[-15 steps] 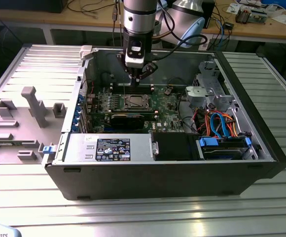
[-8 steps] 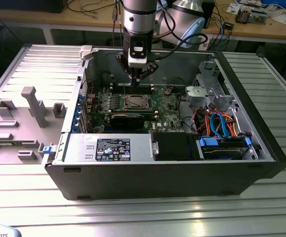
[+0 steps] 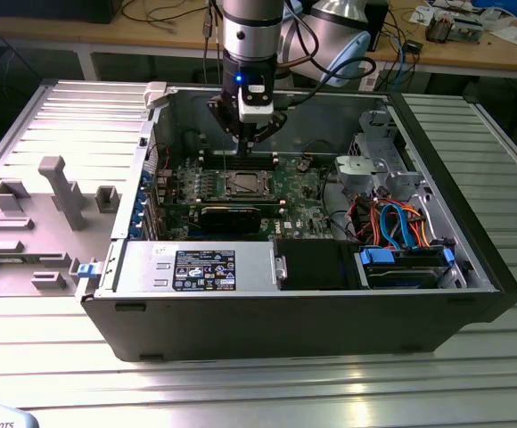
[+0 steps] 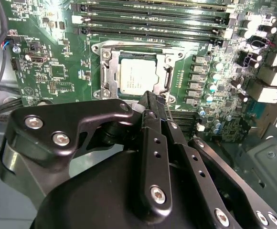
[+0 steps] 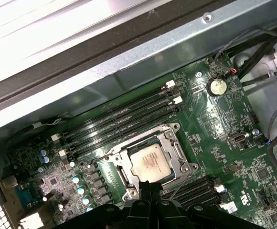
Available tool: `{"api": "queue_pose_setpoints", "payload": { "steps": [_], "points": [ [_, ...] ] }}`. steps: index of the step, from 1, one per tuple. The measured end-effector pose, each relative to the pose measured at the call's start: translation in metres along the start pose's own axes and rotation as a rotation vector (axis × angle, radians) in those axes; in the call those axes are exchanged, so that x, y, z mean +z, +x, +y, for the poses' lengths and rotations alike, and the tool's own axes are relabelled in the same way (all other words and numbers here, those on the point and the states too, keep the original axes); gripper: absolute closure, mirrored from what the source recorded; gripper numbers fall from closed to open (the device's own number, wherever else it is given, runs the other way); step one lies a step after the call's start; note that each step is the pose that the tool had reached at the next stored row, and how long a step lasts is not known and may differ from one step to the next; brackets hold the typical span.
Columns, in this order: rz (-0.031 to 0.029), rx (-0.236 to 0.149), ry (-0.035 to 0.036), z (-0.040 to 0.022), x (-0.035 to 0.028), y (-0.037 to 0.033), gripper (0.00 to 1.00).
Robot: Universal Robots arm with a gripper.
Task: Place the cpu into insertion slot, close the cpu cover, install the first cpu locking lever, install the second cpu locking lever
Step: 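Install the first cpu locking lever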
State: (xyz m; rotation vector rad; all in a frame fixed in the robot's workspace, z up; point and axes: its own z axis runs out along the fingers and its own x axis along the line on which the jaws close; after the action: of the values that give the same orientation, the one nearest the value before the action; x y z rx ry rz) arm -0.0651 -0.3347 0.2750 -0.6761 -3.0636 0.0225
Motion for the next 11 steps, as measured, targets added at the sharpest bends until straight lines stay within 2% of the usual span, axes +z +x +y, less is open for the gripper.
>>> {"api": "queue_pose_setpoints", "payload": {
  "steps": [11],
  "points": [
    [0.0000,0.000,0.0000,0.0000,0.0000,0.0000,0.89]
  ]
}}
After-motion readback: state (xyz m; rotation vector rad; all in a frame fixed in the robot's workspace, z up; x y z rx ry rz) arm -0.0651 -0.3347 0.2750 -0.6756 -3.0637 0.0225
